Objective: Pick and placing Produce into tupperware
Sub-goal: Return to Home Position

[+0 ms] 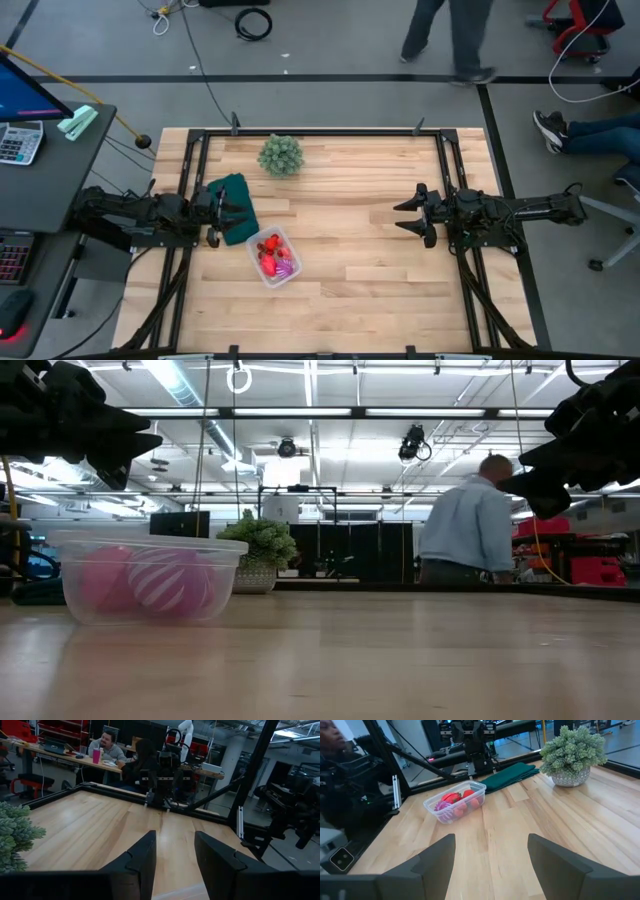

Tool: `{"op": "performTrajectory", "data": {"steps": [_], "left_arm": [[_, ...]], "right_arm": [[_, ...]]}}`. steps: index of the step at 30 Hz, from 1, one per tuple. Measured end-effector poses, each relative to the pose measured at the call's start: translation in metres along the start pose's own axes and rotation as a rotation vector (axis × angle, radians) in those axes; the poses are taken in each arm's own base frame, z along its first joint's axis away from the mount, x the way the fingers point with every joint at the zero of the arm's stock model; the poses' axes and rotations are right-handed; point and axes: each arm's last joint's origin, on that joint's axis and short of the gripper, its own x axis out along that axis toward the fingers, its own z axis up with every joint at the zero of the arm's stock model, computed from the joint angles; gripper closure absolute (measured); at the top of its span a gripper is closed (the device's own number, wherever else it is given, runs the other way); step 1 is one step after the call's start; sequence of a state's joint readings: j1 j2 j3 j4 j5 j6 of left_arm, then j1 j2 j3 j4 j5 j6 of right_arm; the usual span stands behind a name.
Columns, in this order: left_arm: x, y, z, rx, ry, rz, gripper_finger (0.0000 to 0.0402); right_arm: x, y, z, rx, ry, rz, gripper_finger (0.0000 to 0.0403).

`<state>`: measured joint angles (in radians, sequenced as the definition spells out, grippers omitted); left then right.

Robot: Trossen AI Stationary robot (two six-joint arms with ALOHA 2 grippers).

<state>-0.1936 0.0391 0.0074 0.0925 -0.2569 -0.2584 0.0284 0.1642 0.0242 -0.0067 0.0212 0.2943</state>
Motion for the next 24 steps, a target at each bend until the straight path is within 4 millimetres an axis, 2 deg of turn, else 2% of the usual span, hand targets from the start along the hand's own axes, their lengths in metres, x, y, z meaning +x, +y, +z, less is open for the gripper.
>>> {"op": "performTrajectory", "data": {"steps": [11, 24], "left_arm": [[0.0000, 0.0000, 0.0000, 0.000, 0.000, 0.000, 0.0249], [0.0000, 0.0000, 0.0000, 0.000, 0.000, 0.000, 0.0262]], "right_arm": [[0.0000, 0.0000, 0.0000, 0.000, 0.000, 0.000, 0.0144], [0.0000, 0.0000, 0.0000, 0.000, 0.000, 0.000, 0.0144]]}}
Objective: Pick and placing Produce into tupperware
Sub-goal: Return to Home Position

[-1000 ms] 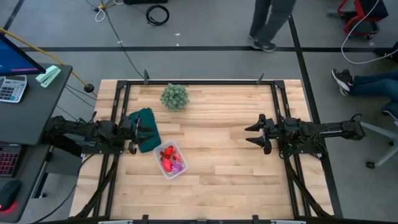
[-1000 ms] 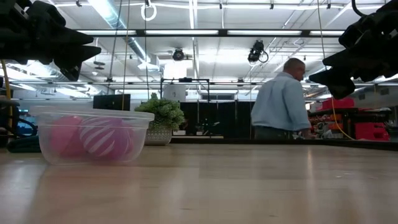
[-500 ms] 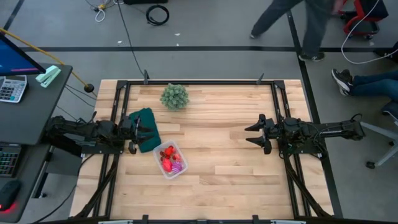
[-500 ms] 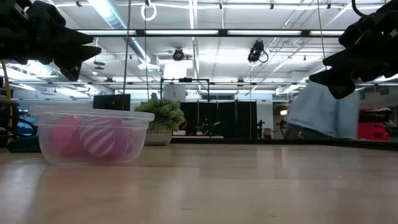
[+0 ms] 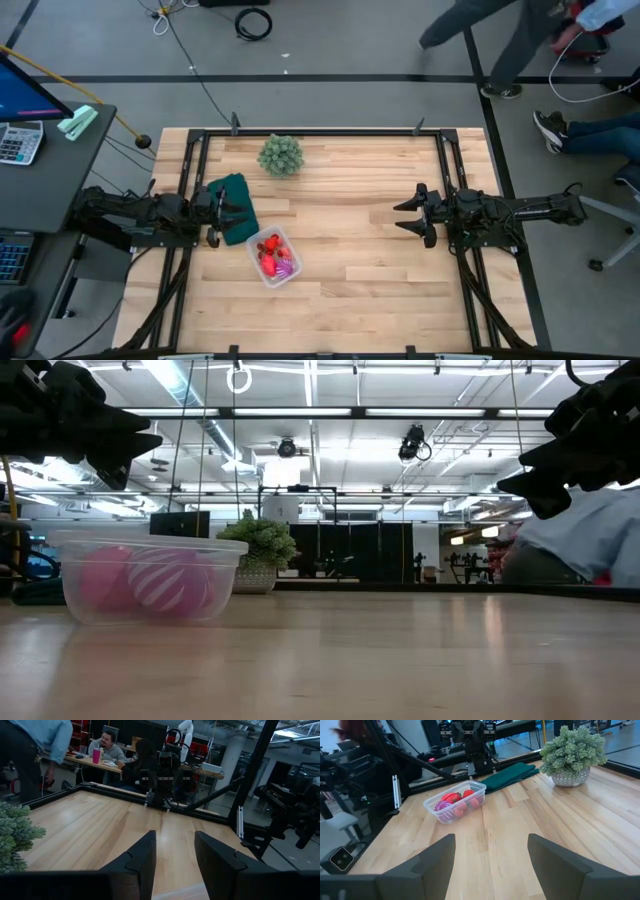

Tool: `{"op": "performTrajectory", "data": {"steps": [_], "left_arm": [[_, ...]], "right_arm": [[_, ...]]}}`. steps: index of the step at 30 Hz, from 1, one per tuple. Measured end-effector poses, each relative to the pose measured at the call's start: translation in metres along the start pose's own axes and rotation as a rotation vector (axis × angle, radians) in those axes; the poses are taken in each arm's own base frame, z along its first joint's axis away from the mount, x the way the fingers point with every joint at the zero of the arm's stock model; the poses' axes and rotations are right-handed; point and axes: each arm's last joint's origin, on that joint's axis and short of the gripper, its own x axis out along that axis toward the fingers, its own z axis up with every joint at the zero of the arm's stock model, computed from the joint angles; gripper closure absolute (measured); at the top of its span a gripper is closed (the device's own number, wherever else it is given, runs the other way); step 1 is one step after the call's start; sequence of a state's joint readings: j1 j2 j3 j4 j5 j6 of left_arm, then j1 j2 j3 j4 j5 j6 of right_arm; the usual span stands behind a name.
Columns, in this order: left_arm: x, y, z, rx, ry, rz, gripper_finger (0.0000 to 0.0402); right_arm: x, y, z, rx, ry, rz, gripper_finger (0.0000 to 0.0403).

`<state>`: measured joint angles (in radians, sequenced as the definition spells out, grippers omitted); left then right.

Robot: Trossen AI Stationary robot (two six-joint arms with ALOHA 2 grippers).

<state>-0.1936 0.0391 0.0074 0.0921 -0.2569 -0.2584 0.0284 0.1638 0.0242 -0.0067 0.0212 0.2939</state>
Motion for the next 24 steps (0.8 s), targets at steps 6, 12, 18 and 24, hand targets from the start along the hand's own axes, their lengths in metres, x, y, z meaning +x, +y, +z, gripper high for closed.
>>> {"op": "performTrajectory", "data": {"steps": [6, 12, 18, 24], "left_arm": [[0.0000, 0.0000, 0.0000, 0.000, 0.000, 0.000, 0.0253], [0.0000, 0.0000, 0.0000, 0.000, 0.000, 0.000, 0.0249], [0.0000, 0.0000, 0.0000, 0.000, 0.000, 0.000, 0.0258], [0.0000, 0.0000, 0.0000, 0.000, 0.000, 0.000, 0.0261]], "right_arm": [[0.0000, 0.0000, 0.0000, 0.000, 0.000, 0.000, 0.0144], [0.0000, 0.0000, 0.0000, 0.000, 0.000, 0.000, 0.0144], [0.0000, 0.0000, 0.0000, 0.000, 0.000, 0.000, 0.0144], [0.0000, 0.0000, 0.0000, 0.000, 0.000, 0.000, 0.0144]]}}
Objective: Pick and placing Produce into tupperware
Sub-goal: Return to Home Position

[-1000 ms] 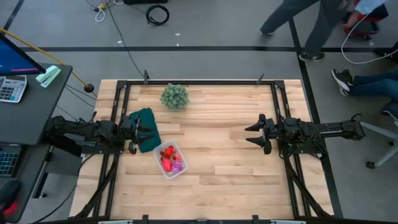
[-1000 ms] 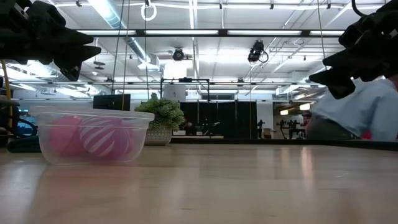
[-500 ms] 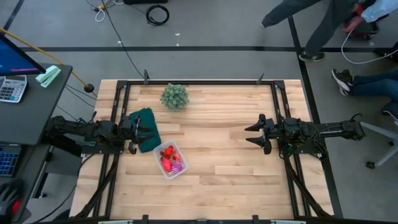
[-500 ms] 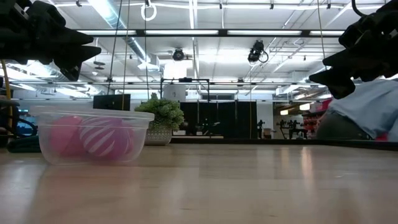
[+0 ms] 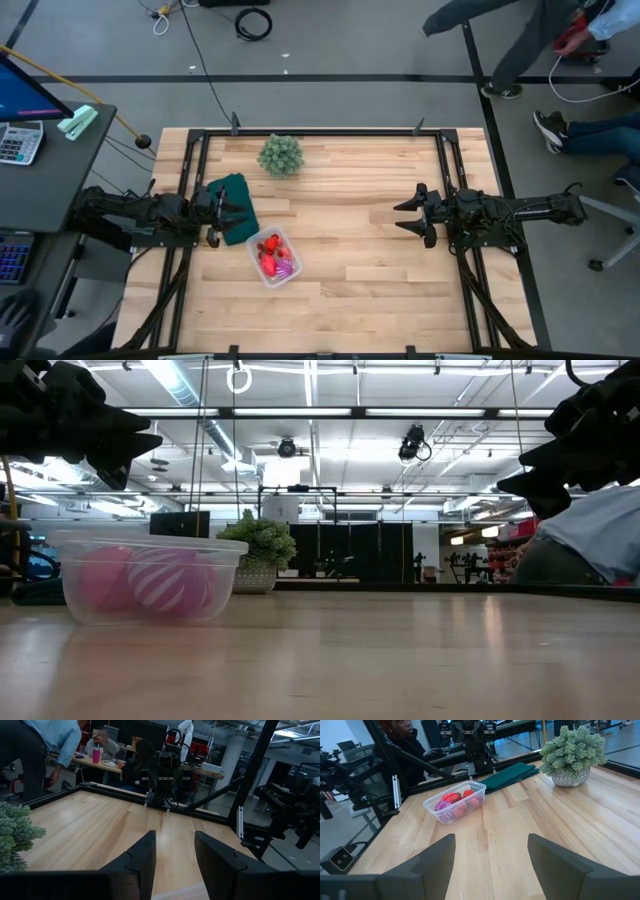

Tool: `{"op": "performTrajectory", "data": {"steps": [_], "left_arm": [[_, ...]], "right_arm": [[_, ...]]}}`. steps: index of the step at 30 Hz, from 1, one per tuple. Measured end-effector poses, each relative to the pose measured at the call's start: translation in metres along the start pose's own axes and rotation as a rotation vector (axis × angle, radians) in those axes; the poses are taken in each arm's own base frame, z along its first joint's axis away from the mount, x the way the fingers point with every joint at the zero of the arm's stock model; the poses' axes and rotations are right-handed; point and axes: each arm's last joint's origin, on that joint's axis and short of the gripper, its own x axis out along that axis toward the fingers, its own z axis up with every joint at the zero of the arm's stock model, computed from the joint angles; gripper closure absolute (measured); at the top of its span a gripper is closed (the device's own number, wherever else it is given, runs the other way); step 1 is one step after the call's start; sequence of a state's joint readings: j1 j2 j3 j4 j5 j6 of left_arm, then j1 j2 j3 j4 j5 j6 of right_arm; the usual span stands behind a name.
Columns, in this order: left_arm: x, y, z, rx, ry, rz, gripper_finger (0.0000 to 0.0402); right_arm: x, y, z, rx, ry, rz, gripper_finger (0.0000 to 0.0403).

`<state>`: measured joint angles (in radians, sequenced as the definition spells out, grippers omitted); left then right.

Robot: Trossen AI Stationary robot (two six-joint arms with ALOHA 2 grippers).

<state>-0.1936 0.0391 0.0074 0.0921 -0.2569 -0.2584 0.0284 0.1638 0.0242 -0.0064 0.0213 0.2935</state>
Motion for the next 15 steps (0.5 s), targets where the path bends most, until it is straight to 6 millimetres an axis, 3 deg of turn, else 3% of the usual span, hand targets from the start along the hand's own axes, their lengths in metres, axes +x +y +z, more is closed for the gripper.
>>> {"op": "performTrajectory", "data": {"steps": [15], "left_arm": [[0.0000, 0.0000, 0.0000, 0.000, 0.000, 0.000, 0.0254]], "right_arm": [[0.0000, 0.0000, 0.0000, 0.000, 0.000, 0.000, 0.0144]]}}
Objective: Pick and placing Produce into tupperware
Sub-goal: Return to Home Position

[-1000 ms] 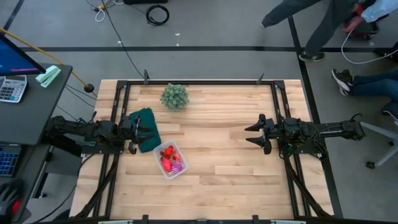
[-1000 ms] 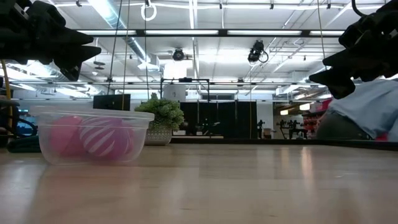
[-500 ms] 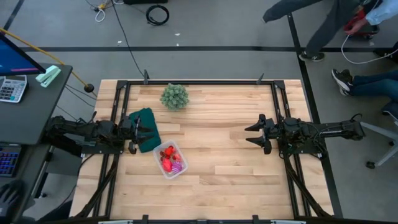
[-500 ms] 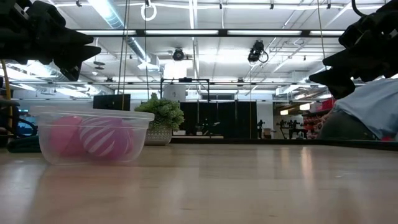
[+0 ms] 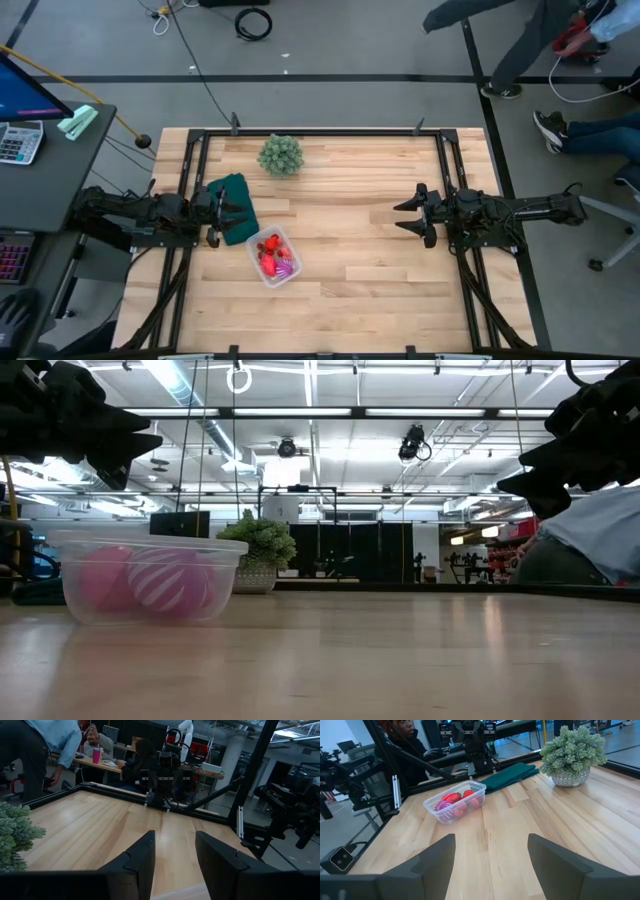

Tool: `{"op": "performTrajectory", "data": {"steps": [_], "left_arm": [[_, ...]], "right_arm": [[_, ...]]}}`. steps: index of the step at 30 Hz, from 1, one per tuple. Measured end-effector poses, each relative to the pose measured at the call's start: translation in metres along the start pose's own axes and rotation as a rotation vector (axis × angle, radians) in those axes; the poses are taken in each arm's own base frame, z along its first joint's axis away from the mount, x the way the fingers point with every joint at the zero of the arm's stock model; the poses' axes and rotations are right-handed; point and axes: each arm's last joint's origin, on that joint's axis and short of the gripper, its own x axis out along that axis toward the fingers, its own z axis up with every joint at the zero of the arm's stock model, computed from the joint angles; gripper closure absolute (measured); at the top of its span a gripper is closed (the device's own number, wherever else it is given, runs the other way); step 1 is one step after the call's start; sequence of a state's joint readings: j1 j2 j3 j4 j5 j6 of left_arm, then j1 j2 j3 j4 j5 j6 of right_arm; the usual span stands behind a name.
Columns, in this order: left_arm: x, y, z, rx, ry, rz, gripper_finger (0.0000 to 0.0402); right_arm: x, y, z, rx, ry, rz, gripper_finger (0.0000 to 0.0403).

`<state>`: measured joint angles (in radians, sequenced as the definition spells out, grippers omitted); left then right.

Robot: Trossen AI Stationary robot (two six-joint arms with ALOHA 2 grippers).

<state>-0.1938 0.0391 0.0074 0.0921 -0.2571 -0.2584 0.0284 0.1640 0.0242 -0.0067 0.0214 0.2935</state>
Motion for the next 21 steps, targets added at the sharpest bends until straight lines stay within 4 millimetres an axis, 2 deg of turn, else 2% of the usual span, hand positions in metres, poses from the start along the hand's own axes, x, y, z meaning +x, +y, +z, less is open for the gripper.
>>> {"op": "performTrajectory", "data": {"steps": [7, 21], "left_arm": [[0.0000, 0.0000, 0.0000, 0.000, 0.000, 0.000, 0.0262], [0.0000, 0.0000, 0.0000, 0.000, 0.000, 0.000, 0.0251]], "right_arm": [[0.0000, 0.0000, 0.0000, 0.000, 0.000, 0.000, 0.0144], [0.0000, 0.0000, 0.0000, 0.000, 0.000, 0.000, 0.0144]]}}
